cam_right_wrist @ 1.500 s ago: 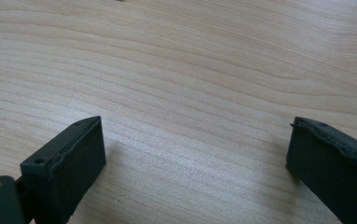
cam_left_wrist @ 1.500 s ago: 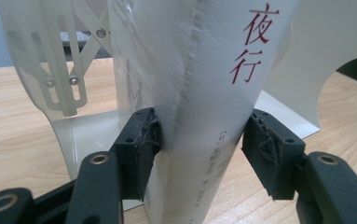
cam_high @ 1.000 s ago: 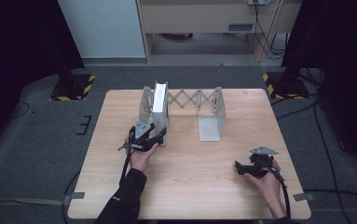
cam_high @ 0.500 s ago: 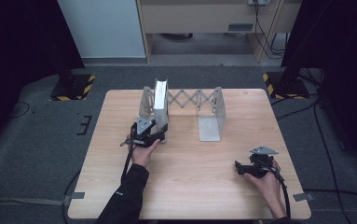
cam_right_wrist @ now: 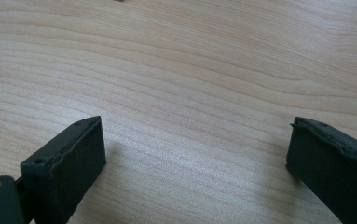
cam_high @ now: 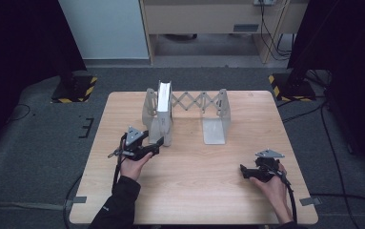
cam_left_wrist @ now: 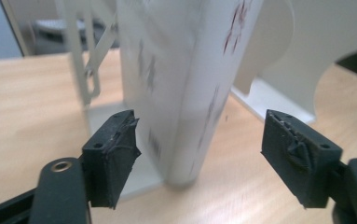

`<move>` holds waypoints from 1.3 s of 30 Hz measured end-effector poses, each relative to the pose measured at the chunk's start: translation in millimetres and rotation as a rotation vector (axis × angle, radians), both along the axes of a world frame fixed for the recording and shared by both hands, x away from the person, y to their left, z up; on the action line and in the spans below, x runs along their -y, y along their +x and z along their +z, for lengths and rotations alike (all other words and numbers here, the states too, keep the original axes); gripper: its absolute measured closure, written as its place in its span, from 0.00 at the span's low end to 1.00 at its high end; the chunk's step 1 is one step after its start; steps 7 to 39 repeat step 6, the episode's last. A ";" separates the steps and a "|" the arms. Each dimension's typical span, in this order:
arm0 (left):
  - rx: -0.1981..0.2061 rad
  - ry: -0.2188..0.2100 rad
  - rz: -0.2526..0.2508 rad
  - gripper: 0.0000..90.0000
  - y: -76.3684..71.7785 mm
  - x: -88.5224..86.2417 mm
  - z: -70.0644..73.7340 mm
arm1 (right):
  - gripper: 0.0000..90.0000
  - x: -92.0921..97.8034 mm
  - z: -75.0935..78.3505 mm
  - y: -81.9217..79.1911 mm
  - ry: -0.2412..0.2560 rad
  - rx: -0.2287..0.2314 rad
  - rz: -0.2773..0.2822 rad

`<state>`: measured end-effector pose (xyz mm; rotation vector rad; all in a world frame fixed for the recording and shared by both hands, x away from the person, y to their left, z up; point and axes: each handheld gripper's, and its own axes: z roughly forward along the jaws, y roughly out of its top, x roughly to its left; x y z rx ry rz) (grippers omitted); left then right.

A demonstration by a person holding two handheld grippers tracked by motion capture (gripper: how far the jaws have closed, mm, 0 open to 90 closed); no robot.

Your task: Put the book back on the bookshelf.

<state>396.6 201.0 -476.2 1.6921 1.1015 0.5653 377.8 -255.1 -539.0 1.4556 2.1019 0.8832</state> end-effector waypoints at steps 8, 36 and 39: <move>-0.091 0.046 0.028 0.26 -16.4 -23.6 -16.4 | 0.08 0.0 0.2 0.0 0.005 0.002 -0.002; -0.091 0.046 0.028 0.26 -16.4 -23.6 -16.4 | 0.08 0.0 0.2 0.0 0.005 0.002 -0.002; -0.091 0.046 0.028 0.26 -16.4 -23.6 -16.4 | 0.08 0.0 0.2 0.0 0.005 0.002 -0.002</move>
